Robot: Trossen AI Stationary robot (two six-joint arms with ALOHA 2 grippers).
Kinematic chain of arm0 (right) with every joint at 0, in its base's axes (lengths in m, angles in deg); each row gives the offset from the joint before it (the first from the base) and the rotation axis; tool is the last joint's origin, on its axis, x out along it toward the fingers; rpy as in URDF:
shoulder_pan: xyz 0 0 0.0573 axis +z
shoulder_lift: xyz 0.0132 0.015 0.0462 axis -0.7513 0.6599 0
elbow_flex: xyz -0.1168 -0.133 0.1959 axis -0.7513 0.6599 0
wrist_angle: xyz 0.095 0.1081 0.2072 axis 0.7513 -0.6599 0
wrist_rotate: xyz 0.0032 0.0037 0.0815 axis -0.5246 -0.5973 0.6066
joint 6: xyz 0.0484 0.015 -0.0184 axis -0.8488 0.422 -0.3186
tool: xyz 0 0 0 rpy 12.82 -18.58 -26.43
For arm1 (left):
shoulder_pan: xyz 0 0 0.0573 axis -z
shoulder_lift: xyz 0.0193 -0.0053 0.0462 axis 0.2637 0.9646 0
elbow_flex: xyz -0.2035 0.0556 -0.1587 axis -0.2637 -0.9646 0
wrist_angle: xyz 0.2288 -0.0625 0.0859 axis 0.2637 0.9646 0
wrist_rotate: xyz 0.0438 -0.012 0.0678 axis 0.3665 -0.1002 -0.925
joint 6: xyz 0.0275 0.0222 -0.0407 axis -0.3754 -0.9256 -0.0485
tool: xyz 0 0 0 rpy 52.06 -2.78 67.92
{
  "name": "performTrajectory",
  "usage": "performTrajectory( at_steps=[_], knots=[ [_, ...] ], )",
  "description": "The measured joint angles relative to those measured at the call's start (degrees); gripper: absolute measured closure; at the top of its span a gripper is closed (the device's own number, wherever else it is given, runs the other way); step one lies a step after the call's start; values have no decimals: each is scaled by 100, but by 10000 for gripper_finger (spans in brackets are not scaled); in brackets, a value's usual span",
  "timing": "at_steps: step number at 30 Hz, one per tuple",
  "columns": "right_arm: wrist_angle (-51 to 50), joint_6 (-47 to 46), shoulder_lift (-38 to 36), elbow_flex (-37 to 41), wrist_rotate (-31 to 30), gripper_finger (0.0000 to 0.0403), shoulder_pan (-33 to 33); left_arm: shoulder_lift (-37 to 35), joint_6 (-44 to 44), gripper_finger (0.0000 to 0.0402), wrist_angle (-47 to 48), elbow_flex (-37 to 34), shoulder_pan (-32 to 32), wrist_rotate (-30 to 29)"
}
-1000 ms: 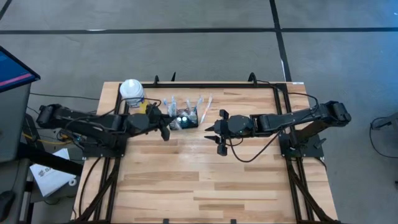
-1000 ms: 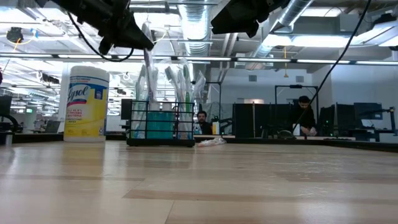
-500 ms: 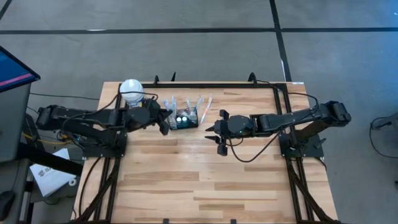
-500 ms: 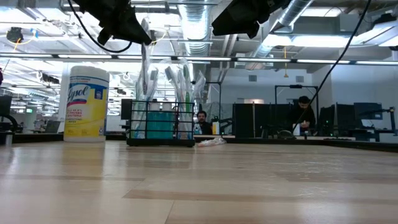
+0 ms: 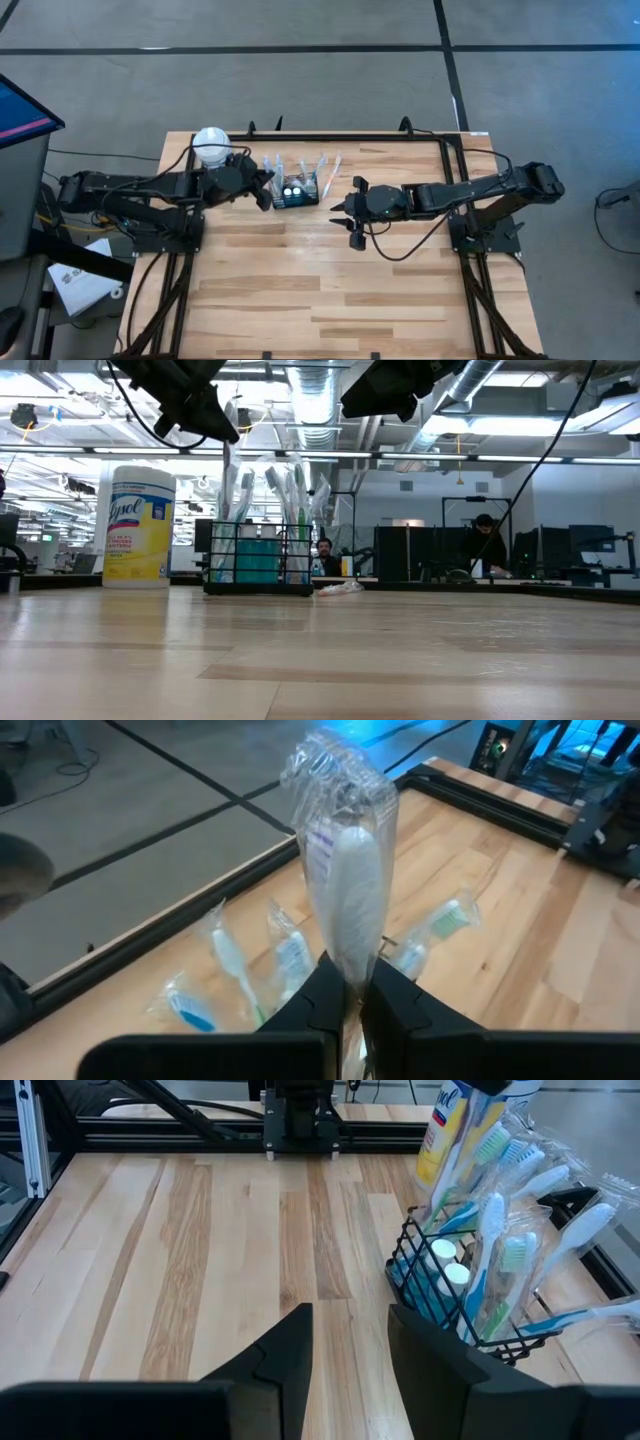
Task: Pick & Place toothbrushing station
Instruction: Put the purple toothbrush into the mesh organizer
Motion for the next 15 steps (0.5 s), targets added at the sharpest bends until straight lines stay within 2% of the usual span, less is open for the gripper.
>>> performTrajectory(
  at_steps=[15],
  knots=[
    [-85, 0, 2, 0, 0, 281, 0, 0, -34, 393, 0, -4, -117, -38]
  ],
)
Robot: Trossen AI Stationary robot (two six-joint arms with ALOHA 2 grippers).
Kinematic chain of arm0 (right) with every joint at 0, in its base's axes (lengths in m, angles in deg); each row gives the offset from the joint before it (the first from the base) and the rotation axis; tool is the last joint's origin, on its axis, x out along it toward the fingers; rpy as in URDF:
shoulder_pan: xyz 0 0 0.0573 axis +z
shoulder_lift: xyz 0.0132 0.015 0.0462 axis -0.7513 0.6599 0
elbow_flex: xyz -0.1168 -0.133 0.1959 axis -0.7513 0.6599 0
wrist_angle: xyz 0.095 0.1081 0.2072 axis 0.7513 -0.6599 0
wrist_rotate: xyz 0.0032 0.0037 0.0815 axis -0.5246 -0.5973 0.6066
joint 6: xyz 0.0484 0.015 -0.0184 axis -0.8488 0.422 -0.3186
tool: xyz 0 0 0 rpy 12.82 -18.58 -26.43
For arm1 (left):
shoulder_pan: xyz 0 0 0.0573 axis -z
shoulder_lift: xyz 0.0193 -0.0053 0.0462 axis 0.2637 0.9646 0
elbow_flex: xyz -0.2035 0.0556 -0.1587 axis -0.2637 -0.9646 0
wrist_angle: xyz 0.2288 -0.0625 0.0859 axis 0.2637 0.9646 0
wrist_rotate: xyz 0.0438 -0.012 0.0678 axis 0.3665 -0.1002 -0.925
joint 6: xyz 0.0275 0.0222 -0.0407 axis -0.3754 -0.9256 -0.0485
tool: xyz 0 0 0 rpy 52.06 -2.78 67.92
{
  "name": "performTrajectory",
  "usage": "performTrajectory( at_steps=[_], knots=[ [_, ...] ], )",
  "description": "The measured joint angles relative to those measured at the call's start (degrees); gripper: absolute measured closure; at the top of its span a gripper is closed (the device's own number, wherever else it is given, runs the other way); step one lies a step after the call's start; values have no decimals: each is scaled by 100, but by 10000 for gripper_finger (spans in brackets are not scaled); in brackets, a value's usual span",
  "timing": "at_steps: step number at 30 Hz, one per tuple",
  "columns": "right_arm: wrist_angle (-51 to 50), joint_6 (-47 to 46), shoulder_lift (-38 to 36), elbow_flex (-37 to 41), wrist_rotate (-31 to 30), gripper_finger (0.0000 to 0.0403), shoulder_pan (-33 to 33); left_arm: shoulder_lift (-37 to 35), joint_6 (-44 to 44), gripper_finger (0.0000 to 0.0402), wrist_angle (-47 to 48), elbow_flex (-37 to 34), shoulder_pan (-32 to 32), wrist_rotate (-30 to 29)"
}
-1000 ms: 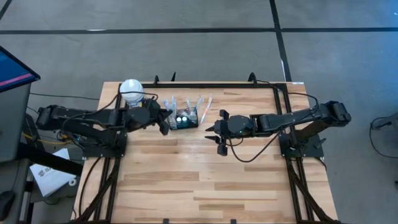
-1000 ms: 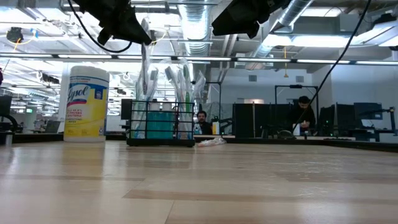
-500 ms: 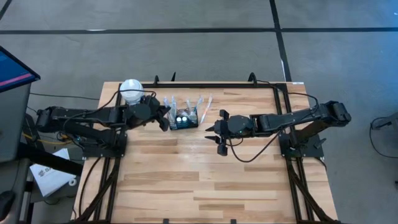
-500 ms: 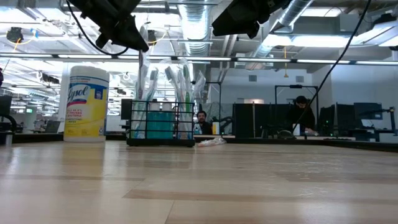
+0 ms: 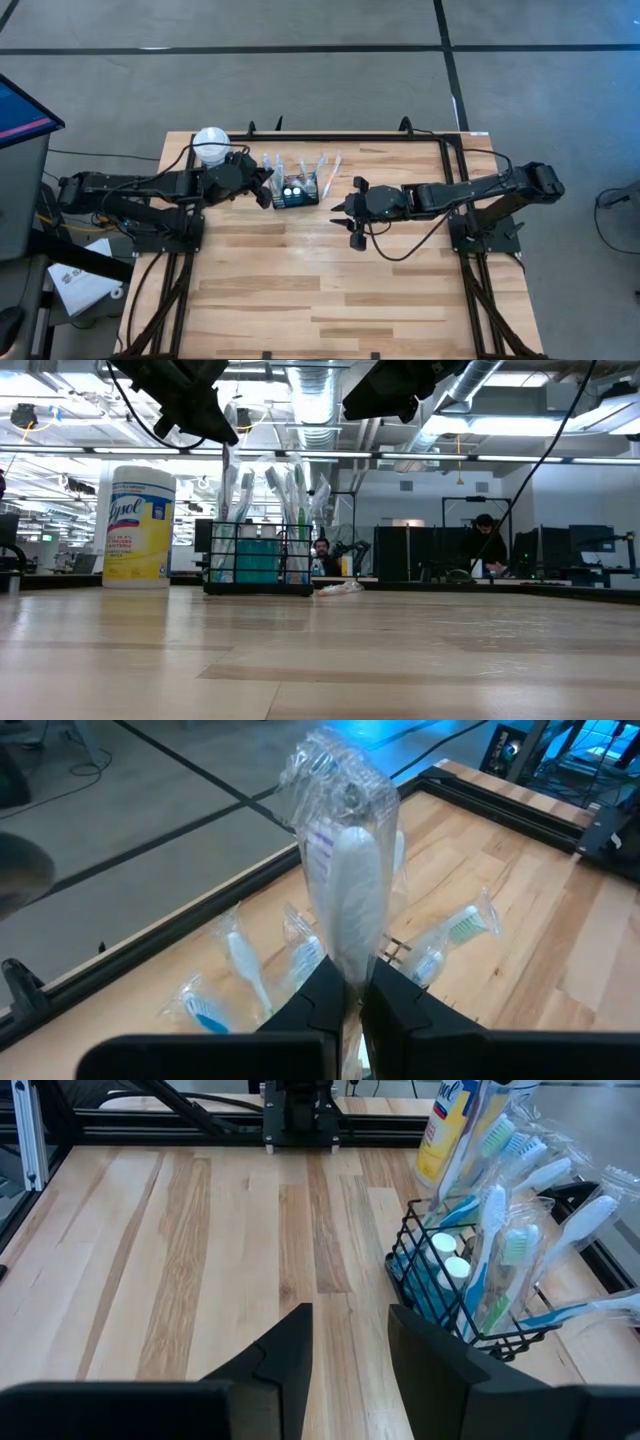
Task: Pick & Place toothbrushing station
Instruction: Put the purple toothbrush into the mesh organizer
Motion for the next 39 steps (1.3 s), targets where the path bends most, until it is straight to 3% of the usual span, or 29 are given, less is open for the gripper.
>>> performTrajectory(
  at_steps=[39],
  knots=[
    [-4, 0, 0, 0, 0, 281, 0, 4, 529, 392, -1334, -1436, -33, 47]
  ],
)
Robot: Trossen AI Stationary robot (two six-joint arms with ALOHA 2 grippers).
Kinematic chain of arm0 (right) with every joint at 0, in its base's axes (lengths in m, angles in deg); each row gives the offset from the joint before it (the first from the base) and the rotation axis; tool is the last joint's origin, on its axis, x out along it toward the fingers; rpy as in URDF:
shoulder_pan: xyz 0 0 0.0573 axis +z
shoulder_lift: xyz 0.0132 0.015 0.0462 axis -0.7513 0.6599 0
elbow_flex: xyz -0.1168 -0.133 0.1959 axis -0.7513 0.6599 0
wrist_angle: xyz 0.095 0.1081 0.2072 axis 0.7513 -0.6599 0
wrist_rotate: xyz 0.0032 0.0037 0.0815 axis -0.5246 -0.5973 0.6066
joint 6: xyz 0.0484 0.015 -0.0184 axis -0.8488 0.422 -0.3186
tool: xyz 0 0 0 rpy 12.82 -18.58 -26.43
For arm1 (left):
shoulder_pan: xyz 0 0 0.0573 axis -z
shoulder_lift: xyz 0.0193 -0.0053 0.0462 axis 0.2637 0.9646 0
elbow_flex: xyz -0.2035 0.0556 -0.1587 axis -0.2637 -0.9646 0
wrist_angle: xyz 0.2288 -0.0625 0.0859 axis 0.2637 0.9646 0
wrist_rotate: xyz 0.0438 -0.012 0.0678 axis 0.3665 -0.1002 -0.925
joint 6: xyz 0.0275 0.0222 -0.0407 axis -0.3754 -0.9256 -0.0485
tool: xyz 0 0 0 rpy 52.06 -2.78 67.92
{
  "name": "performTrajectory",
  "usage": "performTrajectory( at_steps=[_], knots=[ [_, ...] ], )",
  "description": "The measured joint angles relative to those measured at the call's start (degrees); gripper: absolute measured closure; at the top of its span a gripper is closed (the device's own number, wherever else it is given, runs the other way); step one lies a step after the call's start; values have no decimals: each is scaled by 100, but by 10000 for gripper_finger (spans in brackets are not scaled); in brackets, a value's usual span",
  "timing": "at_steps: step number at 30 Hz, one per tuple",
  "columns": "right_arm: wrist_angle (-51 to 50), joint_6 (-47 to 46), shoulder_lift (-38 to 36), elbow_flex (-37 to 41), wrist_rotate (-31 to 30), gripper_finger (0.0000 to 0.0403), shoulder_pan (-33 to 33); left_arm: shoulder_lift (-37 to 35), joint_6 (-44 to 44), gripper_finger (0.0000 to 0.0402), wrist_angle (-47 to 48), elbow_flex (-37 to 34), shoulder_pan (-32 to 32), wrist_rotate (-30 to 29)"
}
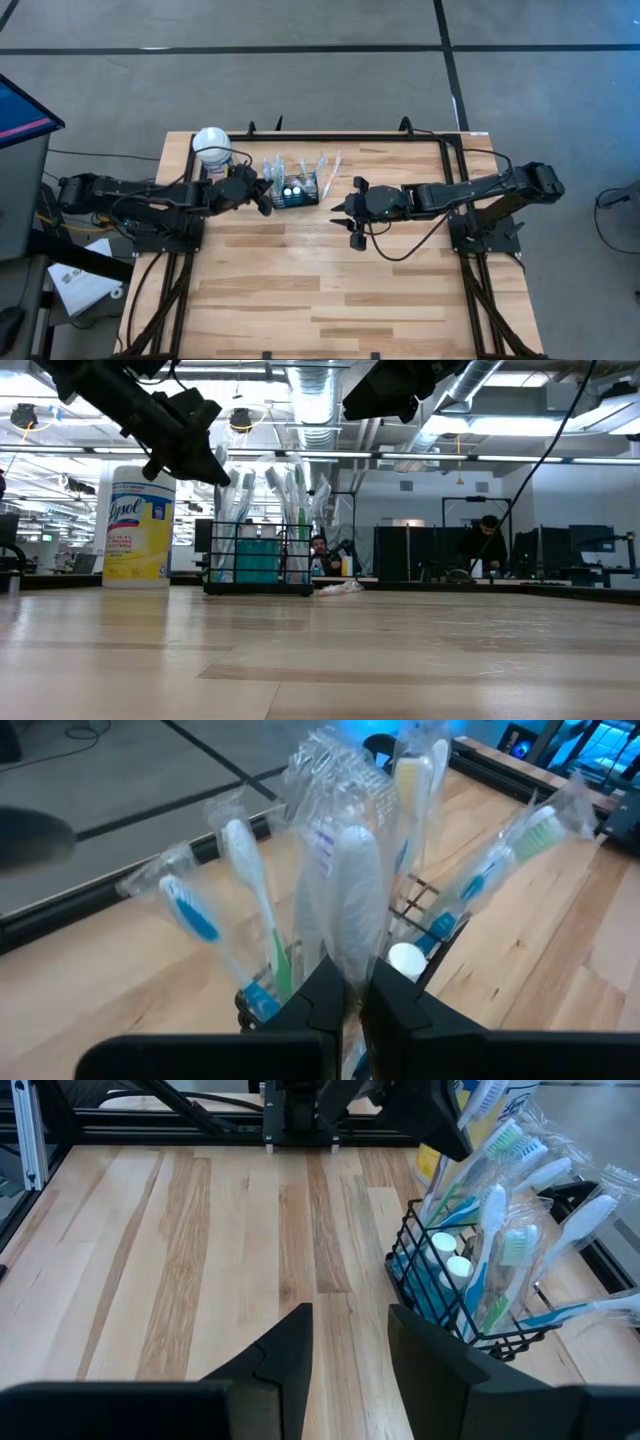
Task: Pick & Place toothbrushing station
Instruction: Put the purple toothbrush into the mesh organizer
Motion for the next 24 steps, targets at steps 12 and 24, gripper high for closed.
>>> performTrajectory(
  at_steps=[12, 24],
  knots=[
    [0, 0, 0, 0, 0, 281, 0, 52, 150, 392, -509, -422, 0, -10],
    [-29, -61, 0, 0, 0, 280, 1, 740, 261, 392, -853, -407, -138, 162]
  ],
)
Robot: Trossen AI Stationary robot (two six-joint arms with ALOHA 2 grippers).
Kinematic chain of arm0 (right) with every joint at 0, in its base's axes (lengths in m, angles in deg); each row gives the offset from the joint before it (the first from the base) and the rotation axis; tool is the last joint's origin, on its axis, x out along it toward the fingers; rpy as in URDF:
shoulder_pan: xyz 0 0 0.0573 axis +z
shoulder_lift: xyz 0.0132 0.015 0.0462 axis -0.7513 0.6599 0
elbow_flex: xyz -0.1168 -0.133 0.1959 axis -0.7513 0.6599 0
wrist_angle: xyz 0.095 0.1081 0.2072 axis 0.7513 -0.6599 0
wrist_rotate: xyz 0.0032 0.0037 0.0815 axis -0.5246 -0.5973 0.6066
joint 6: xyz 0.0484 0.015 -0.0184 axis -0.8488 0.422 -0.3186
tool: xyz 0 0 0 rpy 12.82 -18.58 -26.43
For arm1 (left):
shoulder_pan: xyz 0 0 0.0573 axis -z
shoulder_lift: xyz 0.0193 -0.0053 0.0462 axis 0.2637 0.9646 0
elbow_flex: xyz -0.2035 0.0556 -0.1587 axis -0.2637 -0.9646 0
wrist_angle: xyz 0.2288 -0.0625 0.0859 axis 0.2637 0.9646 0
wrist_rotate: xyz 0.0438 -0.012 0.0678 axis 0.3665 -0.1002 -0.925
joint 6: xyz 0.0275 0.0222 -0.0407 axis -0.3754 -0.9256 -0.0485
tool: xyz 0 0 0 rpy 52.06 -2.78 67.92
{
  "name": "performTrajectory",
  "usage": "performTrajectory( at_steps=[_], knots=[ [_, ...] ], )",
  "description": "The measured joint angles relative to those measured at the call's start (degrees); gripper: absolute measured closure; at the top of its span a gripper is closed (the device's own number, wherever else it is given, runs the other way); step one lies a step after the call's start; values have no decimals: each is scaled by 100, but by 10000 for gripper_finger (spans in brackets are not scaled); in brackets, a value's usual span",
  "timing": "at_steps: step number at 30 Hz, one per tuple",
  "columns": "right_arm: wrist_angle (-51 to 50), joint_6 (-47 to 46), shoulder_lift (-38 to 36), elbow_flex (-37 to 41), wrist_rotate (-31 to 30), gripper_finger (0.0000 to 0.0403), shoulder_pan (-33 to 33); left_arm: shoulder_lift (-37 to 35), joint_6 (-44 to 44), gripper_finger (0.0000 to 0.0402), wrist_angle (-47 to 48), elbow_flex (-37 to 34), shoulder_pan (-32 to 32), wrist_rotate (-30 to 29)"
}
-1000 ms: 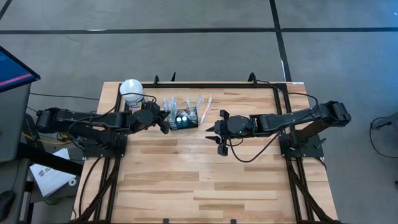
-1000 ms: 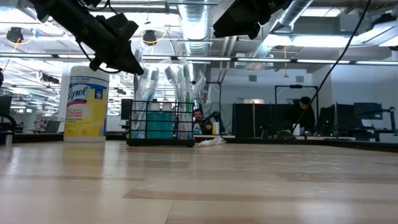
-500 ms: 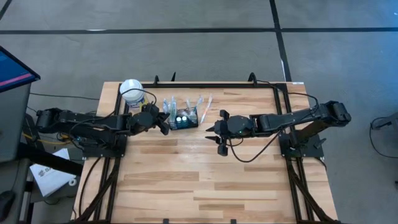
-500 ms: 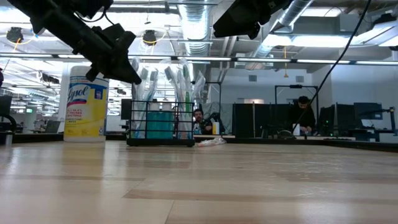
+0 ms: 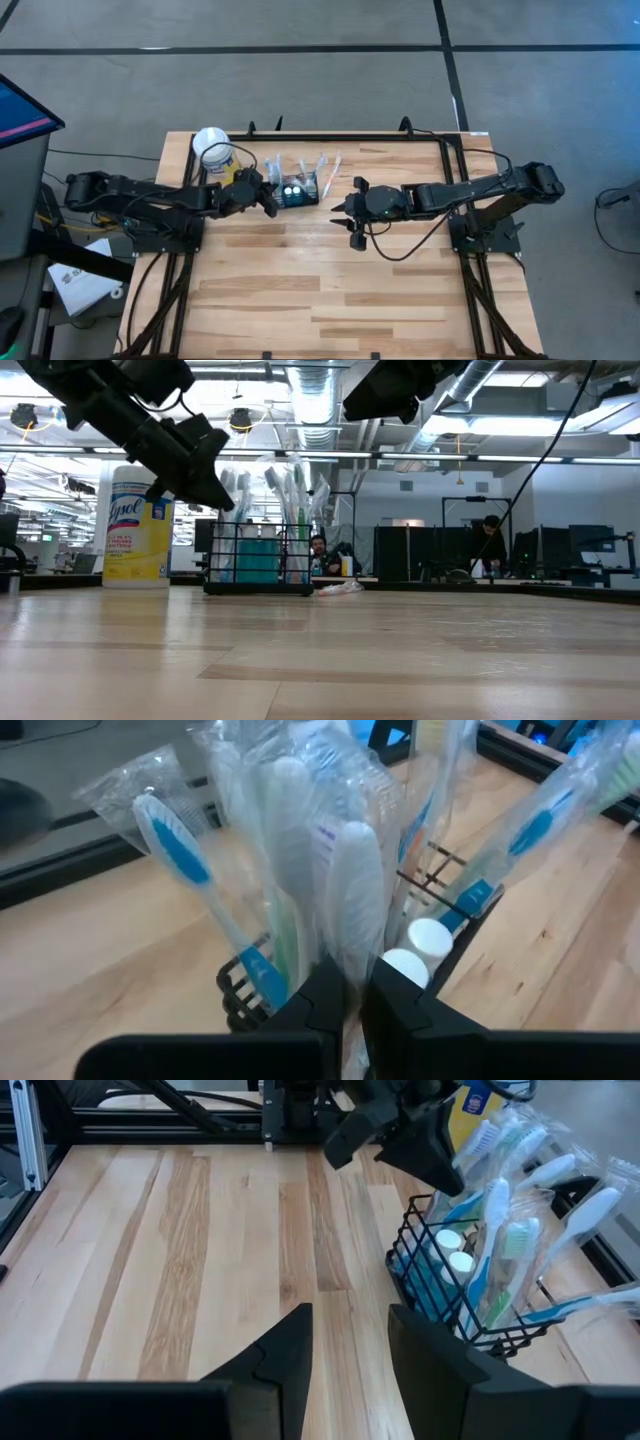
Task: Pick & Place toothbrushing station
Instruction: Put the purple toothbrush into the mesh organizer
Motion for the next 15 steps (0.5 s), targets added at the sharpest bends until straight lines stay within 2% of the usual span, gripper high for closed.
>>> performTrajectory(
  at_steps=[9, 15],
  knots=[
    [-167, 3, 0, 0, 0, 282, 1, -50, -159, 366, -222, -34, -22, 91],
    [-179, -70, 0, 0, 0, 280, -1, -85, -203, 354, -252, -35, -17, 358]
  ],
)
